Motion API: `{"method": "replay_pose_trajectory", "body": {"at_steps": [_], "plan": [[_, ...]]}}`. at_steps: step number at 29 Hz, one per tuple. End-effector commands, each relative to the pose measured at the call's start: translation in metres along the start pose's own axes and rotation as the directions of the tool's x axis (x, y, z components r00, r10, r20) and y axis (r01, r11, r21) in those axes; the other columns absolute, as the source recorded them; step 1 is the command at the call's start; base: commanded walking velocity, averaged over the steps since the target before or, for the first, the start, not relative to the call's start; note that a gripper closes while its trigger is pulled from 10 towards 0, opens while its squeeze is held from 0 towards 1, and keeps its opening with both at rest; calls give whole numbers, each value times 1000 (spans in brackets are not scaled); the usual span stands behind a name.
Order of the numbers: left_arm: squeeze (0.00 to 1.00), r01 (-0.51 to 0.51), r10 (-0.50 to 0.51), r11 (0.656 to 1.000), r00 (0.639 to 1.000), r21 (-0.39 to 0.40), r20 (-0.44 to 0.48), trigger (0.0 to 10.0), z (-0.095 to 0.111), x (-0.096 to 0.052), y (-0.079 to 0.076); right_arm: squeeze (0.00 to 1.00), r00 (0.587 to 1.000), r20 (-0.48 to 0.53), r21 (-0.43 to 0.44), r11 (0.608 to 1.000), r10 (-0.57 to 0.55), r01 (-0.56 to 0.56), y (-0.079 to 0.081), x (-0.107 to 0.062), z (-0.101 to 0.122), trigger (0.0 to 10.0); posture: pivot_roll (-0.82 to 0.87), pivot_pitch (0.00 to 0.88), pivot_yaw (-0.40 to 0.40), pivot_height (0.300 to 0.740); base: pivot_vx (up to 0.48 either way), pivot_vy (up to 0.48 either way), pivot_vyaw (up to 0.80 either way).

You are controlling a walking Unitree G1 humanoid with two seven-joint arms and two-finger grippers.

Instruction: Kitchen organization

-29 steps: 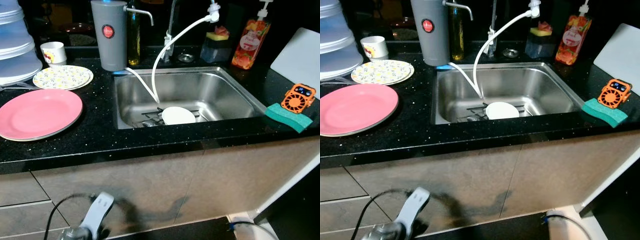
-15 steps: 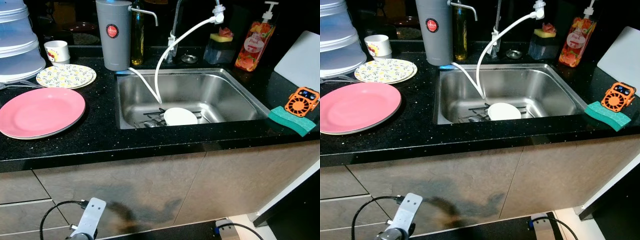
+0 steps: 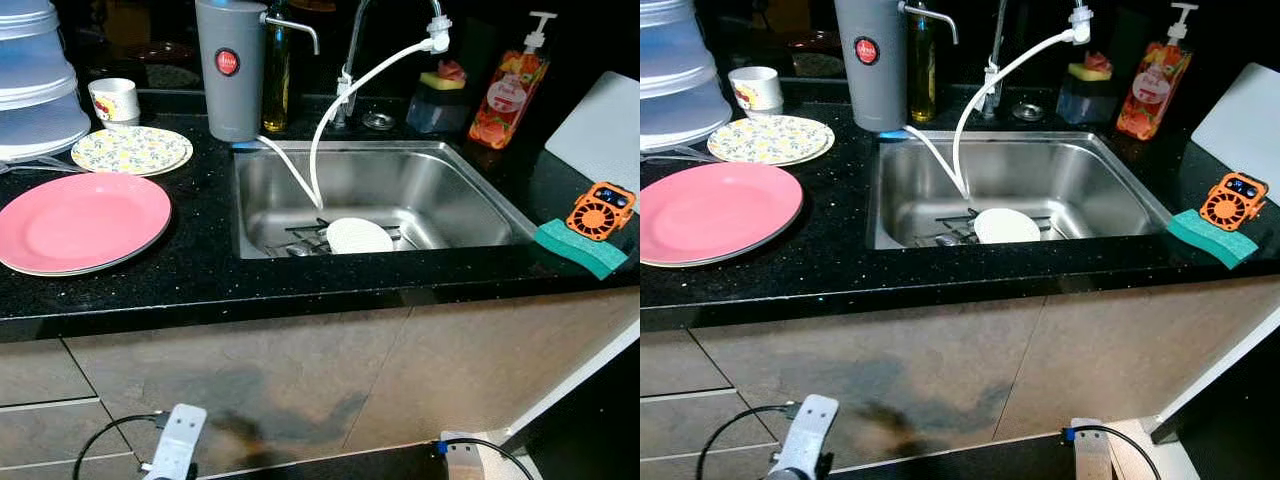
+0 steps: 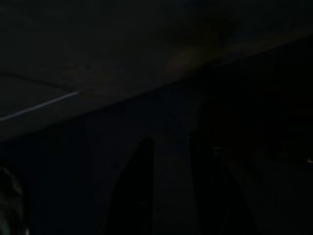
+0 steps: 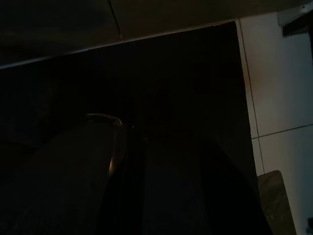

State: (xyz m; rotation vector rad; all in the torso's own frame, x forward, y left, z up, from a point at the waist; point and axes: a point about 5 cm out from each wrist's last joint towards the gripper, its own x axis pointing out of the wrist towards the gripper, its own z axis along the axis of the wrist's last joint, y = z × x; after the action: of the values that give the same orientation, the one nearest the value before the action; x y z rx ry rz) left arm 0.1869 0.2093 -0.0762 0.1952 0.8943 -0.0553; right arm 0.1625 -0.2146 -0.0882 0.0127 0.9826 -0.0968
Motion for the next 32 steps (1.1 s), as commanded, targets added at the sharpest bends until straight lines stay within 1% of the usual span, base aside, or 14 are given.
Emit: {"method": "replay_pose_trajectory", "body": {"at_steps": [1,4,6,7,8,11,14,16,19,23,26,29,32], "plan": [[0,-5,5,1000,1000,4,-19,10000,-2,0,2,0,1000,0,-1,1000,1,-1,-2,-1,-2,10000,48,0,-81,740,0,0,0],[0,-6,6,1000,1000,1,-16,10000,-1,0,1,0,1000,-16,-22,1000,1,-2,-3,-2,-6,10000,46,0,-74,740,0,0,0],[0,25,-26,999,1000,-22,-6,10000,2,1,-3,0,999,-30,-27,1000,-13,12,-7,-3,-11,10000,35,0,-65,740,0,0,0],[0,35,-35,999,999,-16,-11,10000,2,2,-6,0,998,-38,-13,999,-42,42,-13,-4,-15,10000,18,0,-60,740,0,0,0],[0,35,-35,999,999,-16,-11,10000,2,2,-6,0,998,-38,-13,999,-42,42,-13,-4,-15,10000,18,0,-60,740,0,0,0],[0,61,-62,998,998,-4,-5,10000,7,3,-15,0,998,-24,18,998,-59,59,-19,-5,-13,10000,15,0,-73,740,0,0,0],[0,54,-54,998,999,-23,4,10000,12,5,-17,0,999,-12,-22,998,-52,52,-21,-5,-9,10000,-21,0,-73,740,0,0,0],[0,52,-52,999,999,-17,3,10000,13,5,-17,0,999,-8,-25,998,-52,51,-21,-5,-8,10000,-20,0,-75,740,0,0,0],[0,42,-42,999,999,-2,-3,10000,14,6,-14,0,999,-3,-34,998,-48,47,-20,-4,-6,10000,7,0,-75,740,0,0,0],[0,15,-14,1000,1000,-20,10,10000,18,6,-8,0,999,-28,-69,997,-45,43,-18,-4,-8,10000,42,0,-74,740,0,0,0],[0,-2,2,1000,1000,25,22,10000,21,5,0,0,999,-28,-62,998,-26,24,-11,-3,-9,10000,72,0,-79,740,0,0,0],[0,-36,37,999,999,-32,5,10000,14,3,8,0,999,-33,-69,998,-17,14,-8,-3,-10,10000,78,0,-83,740,0,0,0],[0,-53,53,997,999,-50,-7,10000,6,1,11,0,999,-38,-84,996,-13,10,-7,-3,-12,10000,72,0,-78,740,0,0,0]]}}
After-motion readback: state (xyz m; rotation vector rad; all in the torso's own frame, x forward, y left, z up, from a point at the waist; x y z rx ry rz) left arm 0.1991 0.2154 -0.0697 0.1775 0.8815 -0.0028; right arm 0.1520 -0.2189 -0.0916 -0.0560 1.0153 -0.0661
